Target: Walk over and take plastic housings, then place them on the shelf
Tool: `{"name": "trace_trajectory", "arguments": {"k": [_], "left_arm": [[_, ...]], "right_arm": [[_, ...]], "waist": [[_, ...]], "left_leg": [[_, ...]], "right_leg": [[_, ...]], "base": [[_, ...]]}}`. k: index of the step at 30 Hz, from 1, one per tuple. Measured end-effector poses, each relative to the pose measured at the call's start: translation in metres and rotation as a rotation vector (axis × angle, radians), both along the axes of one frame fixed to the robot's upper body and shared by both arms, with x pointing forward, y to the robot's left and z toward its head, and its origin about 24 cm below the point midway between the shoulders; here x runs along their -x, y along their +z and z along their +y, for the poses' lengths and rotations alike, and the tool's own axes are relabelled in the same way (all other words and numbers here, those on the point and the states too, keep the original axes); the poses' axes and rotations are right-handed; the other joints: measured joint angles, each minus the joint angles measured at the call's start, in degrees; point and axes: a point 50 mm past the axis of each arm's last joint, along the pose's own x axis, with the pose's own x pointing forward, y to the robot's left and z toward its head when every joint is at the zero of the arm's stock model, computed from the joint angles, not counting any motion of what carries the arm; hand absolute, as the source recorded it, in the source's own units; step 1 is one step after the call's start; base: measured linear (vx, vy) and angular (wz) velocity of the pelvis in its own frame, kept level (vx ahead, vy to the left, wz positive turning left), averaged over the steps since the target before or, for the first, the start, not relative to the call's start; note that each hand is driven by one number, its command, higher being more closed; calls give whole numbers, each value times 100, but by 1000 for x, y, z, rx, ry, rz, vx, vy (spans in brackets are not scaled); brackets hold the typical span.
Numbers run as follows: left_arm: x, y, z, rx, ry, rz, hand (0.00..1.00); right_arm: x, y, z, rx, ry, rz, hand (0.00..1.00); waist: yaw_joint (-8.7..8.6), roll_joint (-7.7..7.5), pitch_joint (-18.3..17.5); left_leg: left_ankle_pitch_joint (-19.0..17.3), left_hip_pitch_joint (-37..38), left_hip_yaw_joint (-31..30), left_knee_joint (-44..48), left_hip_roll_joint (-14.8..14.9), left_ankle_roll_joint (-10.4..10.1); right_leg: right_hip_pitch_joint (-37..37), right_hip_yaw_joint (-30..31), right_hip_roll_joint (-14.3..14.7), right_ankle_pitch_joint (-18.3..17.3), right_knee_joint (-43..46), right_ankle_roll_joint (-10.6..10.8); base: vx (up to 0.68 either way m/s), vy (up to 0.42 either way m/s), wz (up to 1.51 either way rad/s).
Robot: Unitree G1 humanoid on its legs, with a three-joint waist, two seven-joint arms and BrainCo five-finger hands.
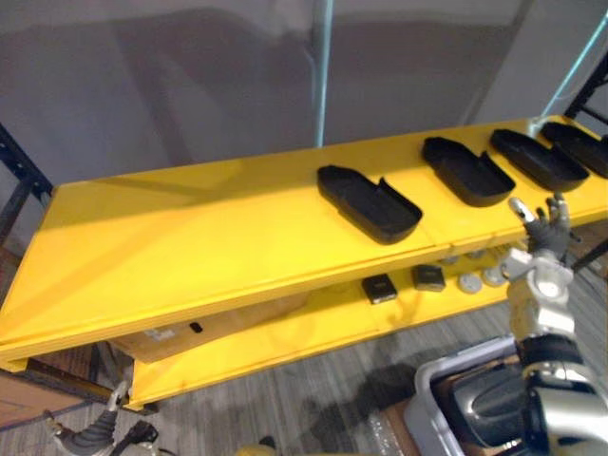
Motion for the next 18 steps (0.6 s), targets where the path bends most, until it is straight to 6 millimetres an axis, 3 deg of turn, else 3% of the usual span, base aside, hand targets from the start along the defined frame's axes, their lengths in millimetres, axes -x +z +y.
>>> {"name": "trace_trajectory", "arguments": {"k": [2, 5, 10, 14, 18], "left_arm": [[-8, 9, 0, -29, -13, -70, 0], [-37, 67, -6, -153, -111, -388, 0], [-73, 132, -25, -260, -319, -707, 0], [-99, 156, -38, -285, -472, -780, 0], [-108, 162, -43, -282, -530, -783, 0]], "right_arm": [[-7, 12, -1, 33, 25, 0, 0], [-12, 46, -15, 90, 5, -58, 0], [-22, 58, -16, 88, 21, -55, 0], [-28, 59, -11, 84, 90, -40, 0], [-33, 67, -9, 64, 119, -56, 0]], "waist": [[25, 16, 58], [124, 82, 348], [133, 290, 553], [123, 289, 670], [107, 231, 806]], "left_leg": [[11, -11, -66, 1, -35, 17], [47, -118, -157, 16, -58, 17], [263, -225, -287, -174, -37, 20], [281, -328, -290, -168, -21, 17], [279, -318, -250, -156, -28, 17]], "right_leg": [[9, -19, -22, 3, 3, 6], [-23, -142, -59, -22, 65, 35], [-210, -246, -44, -25, 149, 45], [-324, -250, -10, -23, 167, 40], [-341, -199, -11, -23, 170, 38]], "base": [[-18, 17, 9], [-64, 10, 19], [-39, -3, 15], [0, -6, 1], [36, -2, -6]]}}
